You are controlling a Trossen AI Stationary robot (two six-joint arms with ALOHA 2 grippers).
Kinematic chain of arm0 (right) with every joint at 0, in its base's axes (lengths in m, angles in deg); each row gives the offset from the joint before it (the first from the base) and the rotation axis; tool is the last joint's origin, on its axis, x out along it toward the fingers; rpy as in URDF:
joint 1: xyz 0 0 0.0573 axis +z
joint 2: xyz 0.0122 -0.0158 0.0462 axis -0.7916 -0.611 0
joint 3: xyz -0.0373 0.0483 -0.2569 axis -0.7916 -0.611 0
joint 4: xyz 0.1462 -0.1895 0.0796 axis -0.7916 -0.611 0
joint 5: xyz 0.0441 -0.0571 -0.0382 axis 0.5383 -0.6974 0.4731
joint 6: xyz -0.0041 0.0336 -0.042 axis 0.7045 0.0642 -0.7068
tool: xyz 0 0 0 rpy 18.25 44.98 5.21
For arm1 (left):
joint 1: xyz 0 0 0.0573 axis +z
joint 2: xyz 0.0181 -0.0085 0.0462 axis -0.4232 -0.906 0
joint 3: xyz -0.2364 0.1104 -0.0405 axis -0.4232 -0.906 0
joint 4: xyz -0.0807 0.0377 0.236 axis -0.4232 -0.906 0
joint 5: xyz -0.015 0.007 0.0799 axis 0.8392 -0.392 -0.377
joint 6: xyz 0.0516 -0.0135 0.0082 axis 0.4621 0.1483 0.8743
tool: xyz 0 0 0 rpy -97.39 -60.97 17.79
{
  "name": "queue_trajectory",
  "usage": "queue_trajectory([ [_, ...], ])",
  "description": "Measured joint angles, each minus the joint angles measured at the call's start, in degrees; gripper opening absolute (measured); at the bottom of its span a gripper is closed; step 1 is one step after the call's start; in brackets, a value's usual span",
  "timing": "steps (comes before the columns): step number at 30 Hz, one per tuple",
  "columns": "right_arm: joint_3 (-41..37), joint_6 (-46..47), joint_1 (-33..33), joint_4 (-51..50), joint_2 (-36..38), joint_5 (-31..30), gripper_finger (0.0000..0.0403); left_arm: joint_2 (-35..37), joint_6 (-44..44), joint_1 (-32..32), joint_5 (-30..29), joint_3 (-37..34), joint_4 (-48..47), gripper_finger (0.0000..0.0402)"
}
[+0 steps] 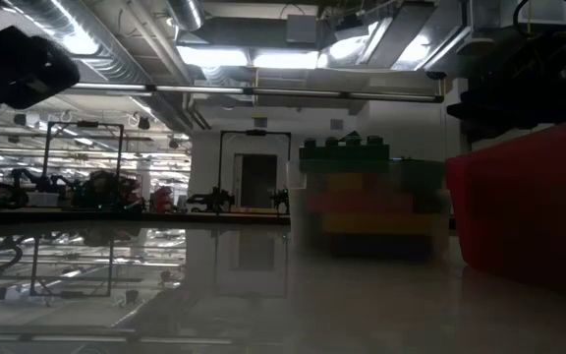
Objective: Sort blocks by size
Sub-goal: Put the orange rectangular game piece into the transparent bin
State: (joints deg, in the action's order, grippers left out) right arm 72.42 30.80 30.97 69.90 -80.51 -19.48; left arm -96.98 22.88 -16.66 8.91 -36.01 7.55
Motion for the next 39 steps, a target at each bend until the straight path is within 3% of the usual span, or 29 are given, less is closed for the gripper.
queue_trajectory([
  [18, -0.01, -0.02, -0.02, -0.01, 0.00, -0.01, 0.0214, -9.17, -3.40, -2.21, -0.66, -0.02, 1.05, 0.0197],
  [21, 0.00, 0.00, -0.01, -0.01, 0.00, -0.02, 0.0214, -9.95, -3.46, -1.79, -0.83, -0.02, 1.10, 0.0171],
  [27, -0.02, -0.01, -0.02, 0.00, 0.01, 0.00, 0.0214, -9.77, -1.31, 1.19, -2.82, -0.02, 2.05, 0.0072],
  [39, 0.00, -0.01, -0.01, -0.01, -0.01, -0.02, 0.0214, -9.42, 12.95, 13.04, -3.21, 3.25, 9.93, 0.0072],
])
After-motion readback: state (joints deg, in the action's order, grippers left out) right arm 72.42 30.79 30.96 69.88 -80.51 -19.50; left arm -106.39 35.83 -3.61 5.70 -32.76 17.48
